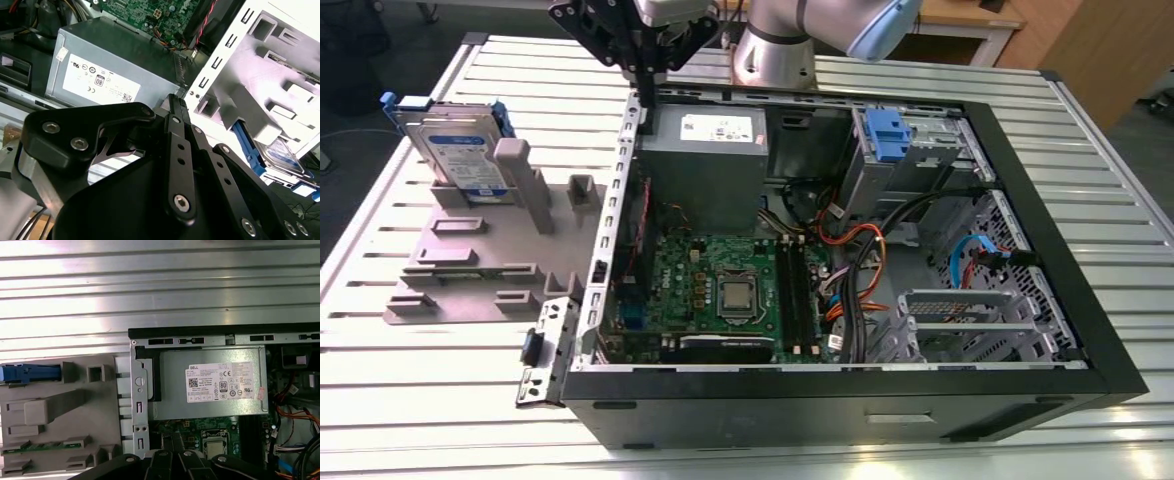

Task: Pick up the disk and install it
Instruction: 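Reach for the disk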

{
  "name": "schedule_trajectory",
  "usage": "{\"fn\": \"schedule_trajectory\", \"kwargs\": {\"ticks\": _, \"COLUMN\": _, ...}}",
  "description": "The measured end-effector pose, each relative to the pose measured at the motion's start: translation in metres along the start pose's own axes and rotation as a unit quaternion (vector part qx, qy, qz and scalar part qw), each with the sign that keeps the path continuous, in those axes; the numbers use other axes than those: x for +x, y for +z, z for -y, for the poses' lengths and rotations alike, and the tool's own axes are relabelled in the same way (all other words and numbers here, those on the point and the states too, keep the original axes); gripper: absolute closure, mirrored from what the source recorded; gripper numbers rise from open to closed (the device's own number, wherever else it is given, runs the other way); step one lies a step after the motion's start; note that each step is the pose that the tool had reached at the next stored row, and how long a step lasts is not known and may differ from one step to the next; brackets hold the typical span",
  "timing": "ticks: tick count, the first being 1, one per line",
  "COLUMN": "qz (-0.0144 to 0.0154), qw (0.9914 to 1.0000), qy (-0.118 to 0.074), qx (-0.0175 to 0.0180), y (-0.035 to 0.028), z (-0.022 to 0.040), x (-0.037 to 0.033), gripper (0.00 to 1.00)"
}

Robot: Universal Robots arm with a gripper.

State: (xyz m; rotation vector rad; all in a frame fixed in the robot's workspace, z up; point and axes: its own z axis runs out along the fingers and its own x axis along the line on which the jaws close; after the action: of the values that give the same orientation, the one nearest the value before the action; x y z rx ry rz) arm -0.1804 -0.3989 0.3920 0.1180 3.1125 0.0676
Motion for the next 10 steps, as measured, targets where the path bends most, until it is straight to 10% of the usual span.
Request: {"fn": "schedule_trajectory", "kwargs": {"ticks": 10, "qz": 0.0, "qw": 1.0, "qy": 0.0, "qx": 0.0, "y": 0.0001, "z": 0.0004, "x": 0.0051, "gripper": 0.89}}
